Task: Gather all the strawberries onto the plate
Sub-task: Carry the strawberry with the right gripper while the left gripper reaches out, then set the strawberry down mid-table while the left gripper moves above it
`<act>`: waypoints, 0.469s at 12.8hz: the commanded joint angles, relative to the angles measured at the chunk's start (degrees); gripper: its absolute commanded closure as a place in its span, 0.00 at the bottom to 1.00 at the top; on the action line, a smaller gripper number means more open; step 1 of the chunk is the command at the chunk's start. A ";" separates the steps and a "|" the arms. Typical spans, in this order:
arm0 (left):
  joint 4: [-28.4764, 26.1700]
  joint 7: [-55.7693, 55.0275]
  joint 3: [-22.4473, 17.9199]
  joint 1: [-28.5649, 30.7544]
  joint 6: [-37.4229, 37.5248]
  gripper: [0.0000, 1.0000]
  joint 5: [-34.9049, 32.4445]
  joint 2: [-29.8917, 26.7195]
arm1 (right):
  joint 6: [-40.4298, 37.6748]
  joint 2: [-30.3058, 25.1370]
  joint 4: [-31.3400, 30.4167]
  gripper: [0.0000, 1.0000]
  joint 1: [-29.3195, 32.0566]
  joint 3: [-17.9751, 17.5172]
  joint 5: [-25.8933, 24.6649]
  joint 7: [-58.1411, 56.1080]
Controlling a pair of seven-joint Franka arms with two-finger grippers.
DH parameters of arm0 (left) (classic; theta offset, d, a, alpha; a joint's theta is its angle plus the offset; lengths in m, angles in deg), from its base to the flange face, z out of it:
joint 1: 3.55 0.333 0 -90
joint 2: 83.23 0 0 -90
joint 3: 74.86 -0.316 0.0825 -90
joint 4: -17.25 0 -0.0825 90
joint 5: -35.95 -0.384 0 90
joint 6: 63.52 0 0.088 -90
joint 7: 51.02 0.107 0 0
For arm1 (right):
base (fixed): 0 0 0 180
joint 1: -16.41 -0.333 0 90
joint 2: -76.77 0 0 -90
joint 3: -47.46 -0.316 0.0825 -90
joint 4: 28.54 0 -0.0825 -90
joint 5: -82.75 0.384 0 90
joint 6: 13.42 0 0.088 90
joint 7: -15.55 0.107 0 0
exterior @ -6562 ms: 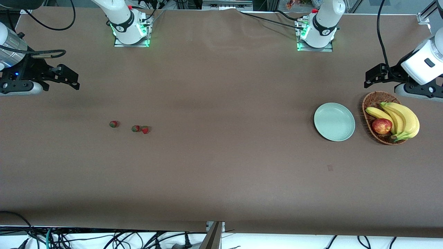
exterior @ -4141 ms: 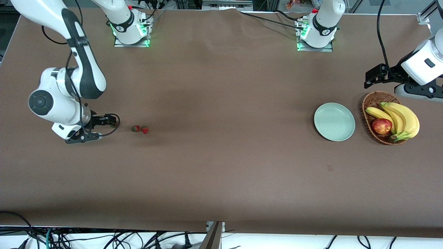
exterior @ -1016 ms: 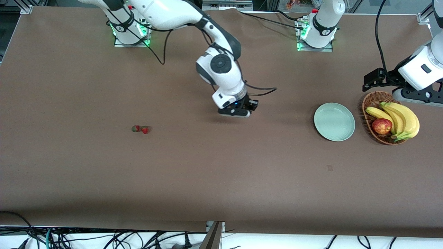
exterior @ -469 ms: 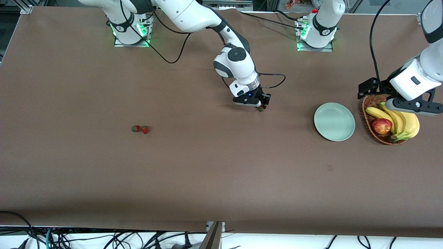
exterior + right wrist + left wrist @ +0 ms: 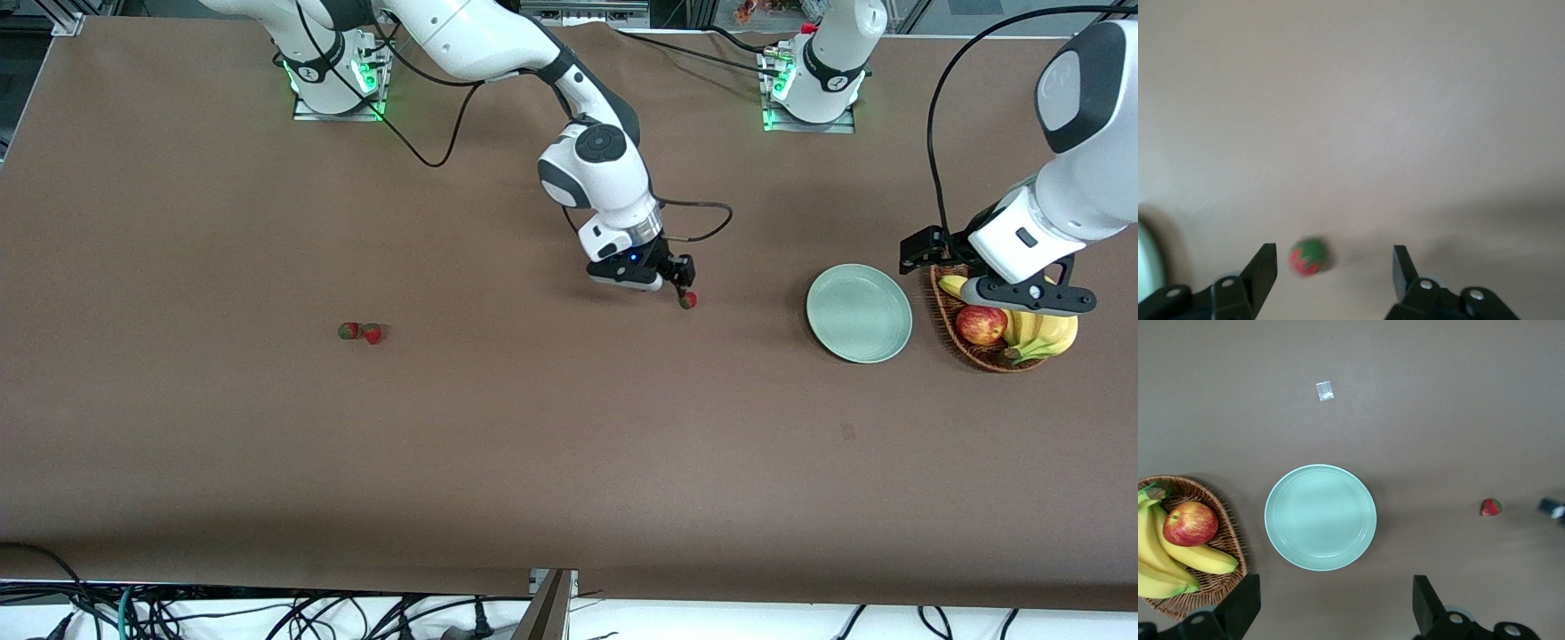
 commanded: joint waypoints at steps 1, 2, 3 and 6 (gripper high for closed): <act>-5.34 -0.62 1.57 0.00 -4.95 0.00 -0.43 -1.49 | -14.13 -5.85 -0.97 0.22 6.45 -0.83 -0.02 -13.08; -7.27 -1.84 2.72 0.00 -7.15 0.00 -0.34 -1.67 | -19.40 -7.09 -1.06 0.22 9.18 -0.74 0.06 -19.67; -9.21 -4.21 4.12 0.00 -9.61 0.00 -0.43 -1.84 | -24.42 -8.49 -1.15 0.22 12.08 0.30 0.06 -26.09; -17.27 -17.10 12.89 -0.08 -22.14 0.00 -1.04 -1.58 | -33.59 -12.53 -4.29 0.22 19.38 2.51 0.15 -44.64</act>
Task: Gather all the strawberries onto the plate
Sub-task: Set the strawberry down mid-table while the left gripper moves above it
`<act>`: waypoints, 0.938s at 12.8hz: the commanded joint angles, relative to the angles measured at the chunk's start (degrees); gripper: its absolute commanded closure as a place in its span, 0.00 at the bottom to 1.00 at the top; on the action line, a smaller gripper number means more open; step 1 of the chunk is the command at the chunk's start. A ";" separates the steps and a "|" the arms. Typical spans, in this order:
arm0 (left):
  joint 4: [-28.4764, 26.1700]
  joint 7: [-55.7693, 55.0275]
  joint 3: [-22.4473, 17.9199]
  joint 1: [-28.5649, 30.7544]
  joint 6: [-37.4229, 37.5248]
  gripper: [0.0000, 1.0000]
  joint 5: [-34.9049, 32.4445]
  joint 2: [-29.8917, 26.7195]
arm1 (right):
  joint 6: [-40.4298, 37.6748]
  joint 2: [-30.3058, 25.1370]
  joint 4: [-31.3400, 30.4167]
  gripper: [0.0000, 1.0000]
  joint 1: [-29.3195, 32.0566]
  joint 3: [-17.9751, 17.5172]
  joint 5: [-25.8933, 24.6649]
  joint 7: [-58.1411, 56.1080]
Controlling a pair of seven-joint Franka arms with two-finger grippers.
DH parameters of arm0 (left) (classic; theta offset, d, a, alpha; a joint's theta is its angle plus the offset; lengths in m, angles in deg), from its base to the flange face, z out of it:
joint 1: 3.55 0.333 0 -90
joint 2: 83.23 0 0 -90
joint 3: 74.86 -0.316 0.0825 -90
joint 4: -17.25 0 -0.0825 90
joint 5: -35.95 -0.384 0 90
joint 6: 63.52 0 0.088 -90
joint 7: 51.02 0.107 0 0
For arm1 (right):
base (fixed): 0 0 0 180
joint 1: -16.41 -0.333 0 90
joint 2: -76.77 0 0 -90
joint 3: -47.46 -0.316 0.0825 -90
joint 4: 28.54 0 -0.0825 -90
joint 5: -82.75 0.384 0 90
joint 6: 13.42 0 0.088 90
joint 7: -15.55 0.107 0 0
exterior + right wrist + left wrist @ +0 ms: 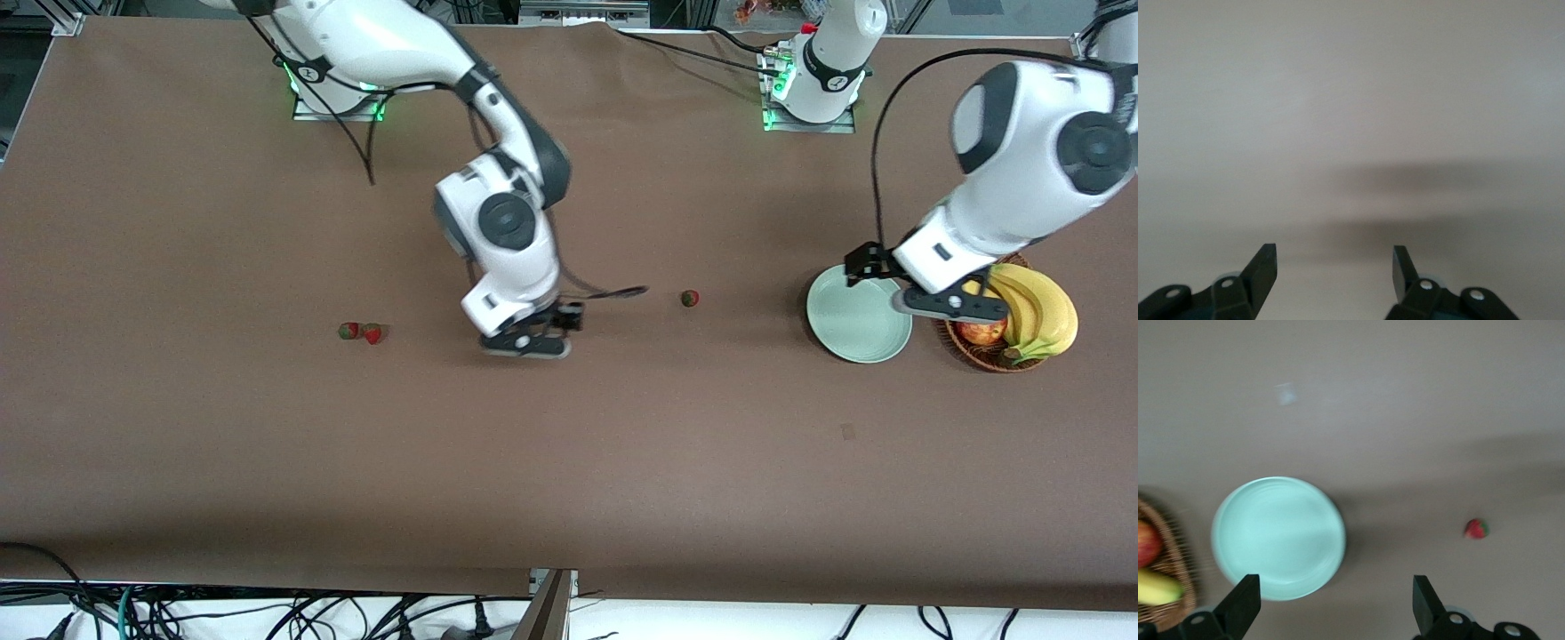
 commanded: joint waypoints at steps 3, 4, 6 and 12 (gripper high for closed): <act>-10.88 -18.55 11.94 -0.34 -17.33 0.00 -4.71 1.53 | -2.54 -5.37 -10.70 0.22 5.25 6.42 0.35 -22.06; -10.71 -22.67 13.61 -0.77 -18.47 0.00 -7.25 3.64 | -2.20 -6.16 -13.24 0.22 5.52 7.40 0.61 -24.19; -10.53 -29.45 15.90 -0.95 -22.33 0.00 -12.44 8.91 | 1.22 -8.79 -19.21 0.24 6.05 7.58 0.88 -24.48; -8.86 -37.92 16.09 -2.53 -29.47 0.00 -24.68 21.06 | 9.49 -13.45 -33.56 0.33 9.03 7.76 1.67 -29.75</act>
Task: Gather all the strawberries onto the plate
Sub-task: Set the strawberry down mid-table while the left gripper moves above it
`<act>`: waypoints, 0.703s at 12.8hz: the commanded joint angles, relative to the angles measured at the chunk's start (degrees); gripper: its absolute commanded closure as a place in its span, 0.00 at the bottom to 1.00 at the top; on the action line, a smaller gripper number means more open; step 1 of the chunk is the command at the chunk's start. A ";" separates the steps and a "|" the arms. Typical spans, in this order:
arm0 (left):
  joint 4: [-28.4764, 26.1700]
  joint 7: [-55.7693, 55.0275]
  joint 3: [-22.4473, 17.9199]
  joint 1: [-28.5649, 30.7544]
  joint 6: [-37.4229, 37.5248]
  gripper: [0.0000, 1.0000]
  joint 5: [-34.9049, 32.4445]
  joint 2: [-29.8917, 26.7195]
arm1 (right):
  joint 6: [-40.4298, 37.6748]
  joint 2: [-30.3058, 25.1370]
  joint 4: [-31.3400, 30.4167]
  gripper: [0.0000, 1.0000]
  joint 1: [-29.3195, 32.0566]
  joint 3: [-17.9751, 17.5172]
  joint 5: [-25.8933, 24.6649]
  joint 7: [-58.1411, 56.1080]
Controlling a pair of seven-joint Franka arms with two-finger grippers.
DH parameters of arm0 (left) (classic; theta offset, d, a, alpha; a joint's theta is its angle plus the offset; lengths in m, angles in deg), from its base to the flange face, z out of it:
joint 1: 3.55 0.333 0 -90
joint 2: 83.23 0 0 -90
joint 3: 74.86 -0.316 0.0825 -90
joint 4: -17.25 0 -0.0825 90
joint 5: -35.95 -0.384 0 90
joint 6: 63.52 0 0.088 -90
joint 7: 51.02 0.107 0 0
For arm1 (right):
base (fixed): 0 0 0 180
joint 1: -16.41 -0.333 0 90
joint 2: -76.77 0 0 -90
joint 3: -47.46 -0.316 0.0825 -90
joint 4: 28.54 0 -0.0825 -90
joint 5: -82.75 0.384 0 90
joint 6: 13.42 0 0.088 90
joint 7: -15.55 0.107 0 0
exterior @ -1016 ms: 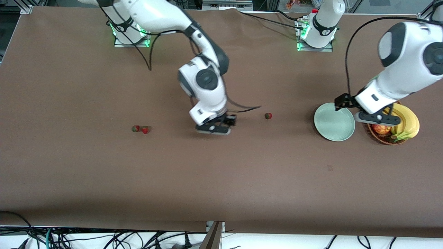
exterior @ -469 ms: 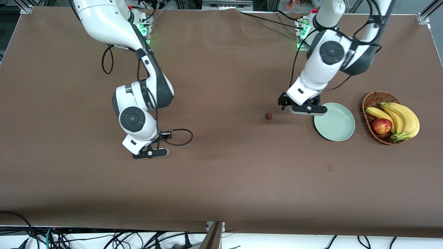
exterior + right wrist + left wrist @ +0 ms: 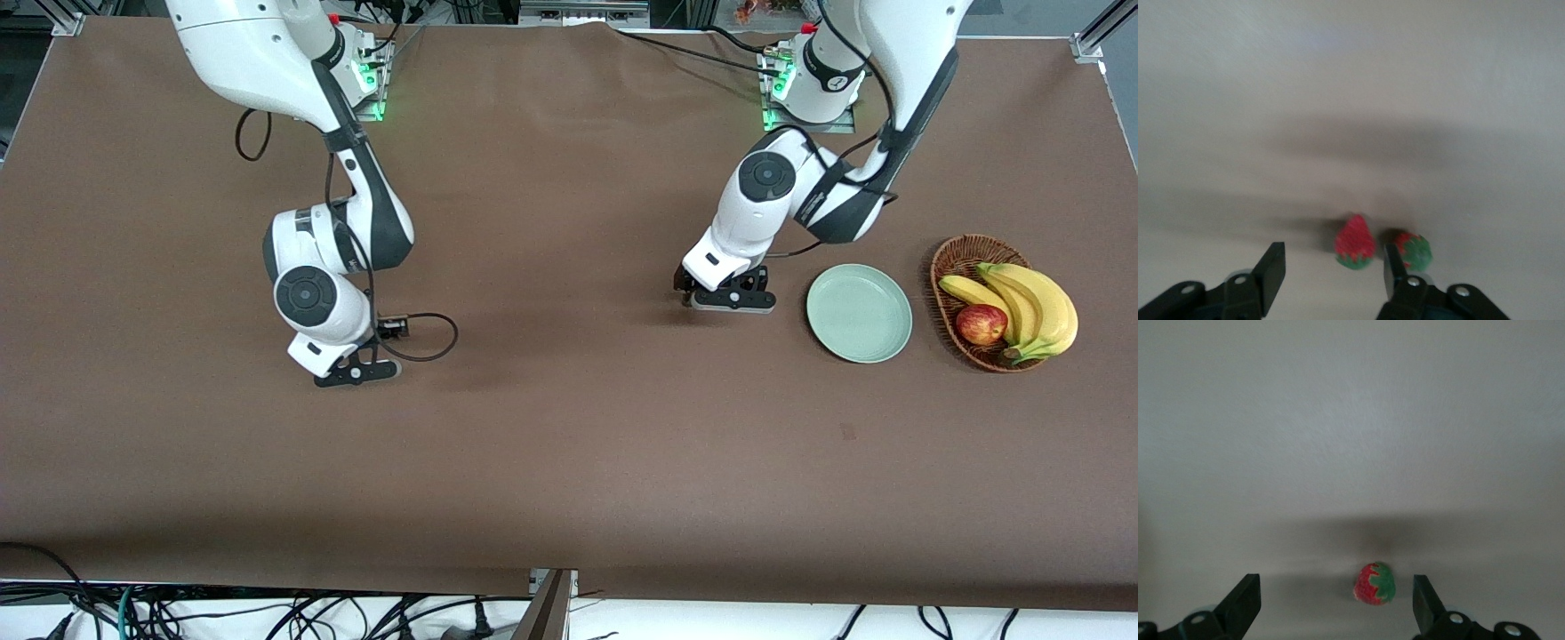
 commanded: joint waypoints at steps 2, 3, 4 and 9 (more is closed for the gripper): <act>2.08 -1.60 -0.05 -1.52 -1.25 0.00 -1.83 3.70 | 4.55 -3.52 -6.76 0.35 0.36 -0.47 1.33 -1.75; 2.08 -1.69 -0.05 -1.69 -1.70 0.00 -1.83 4.15 | 5.95 -3.52 -7.72 0.36 0.36 -0.47 1.33 -1.75; 2.17 -1.69 -0.05 -1.78 -1.70 0.00 -1.83 4.59 | 6.93 -3.52 -8.34 0.37 0.36 -0.47 1.33 -1.75; 3.31 -2.73 -0.05 -1.78 -1.70 0.00 -2.62 6.87 | 8.95 -2.73 -8.70 0.41 0.45 -0.47 1.42 -1.75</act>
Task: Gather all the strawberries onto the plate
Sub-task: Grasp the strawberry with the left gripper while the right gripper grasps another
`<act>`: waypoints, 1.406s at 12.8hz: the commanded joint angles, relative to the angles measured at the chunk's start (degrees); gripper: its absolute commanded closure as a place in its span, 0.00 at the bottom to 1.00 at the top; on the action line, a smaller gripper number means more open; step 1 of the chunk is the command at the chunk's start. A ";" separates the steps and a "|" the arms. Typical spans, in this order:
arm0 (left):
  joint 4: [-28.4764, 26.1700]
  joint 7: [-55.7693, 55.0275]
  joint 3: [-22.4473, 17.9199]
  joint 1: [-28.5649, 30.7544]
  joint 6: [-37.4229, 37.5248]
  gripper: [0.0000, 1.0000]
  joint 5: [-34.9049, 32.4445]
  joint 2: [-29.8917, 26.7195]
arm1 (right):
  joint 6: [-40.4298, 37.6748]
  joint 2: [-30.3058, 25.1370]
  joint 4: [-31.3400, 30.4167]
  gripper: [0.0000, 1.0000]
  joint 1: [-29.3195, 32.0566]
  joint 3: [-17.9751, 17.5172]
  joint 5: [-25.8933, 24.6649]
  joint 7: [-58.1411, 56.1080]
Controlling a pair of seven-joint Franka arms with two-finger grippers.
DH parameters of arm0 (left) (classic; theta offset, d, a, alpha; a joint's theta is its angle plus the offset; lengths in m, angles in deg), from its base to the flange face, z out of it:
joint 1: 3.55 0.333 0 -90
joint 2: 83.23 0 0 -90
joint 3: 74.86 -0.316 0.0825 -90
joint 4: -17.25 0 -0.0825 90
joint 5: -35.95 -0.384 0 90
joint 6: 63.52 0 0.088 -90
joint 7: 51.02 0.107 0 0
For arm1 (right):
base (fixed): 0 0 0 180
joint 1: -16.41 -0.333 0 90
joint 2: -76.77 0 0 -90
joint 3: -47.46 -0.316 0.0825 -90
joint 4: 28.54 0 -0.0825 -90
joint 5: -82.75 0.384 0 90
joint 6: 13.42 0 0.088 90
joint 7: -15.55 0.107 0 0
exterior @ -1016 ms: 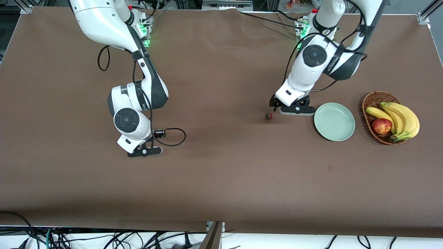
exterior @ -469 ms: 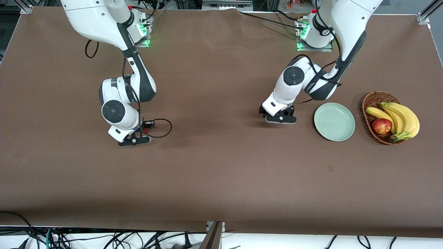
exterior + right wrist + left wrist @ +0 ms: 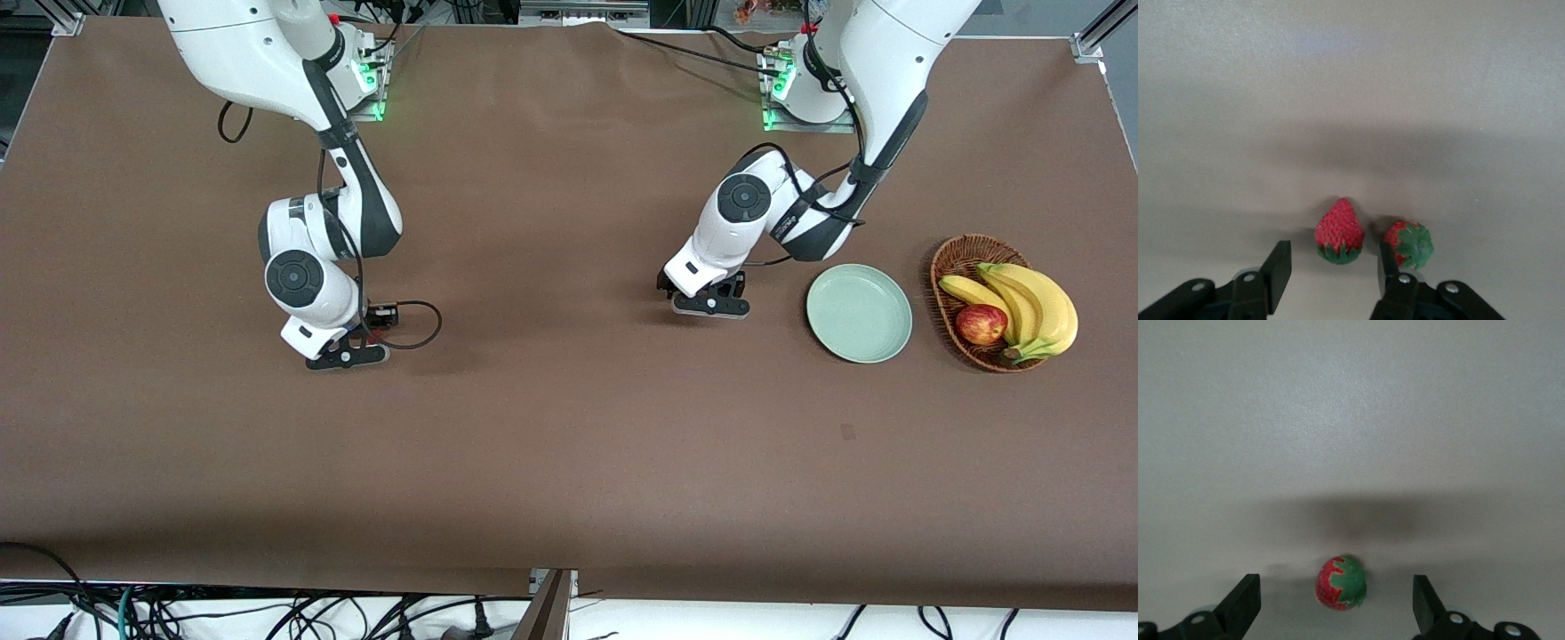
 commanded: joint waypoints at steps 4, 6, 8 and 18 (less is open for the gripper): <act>2.13 -4.31 -0.18 -0.38 -0.28 0.40 -2.28 2.12 | 3.10 -0.40 -1.88 0.43 0.26 -0.40 2.26 -1.39; 2.13 -5.02 -0.18 -0.29 -0.28 0.65 -2.28 2.12 | 3.54 -0.04 -1.97 0.43 0.26 -0.40 2.26 -1.39; 2.13 -5.11 -0.18 -0.29 0.07 0.81 -2.37 1.86 | 4.33 0.04 -2.50 0.46 0.26 -0.40 2.26 -1.39; 2.22 11.80 -3.76 4.80 8.94 0.85 6.39 -8.33 | 4.78 0.31 -2.50 0.77 0.26 -0.40 2.26 -1.40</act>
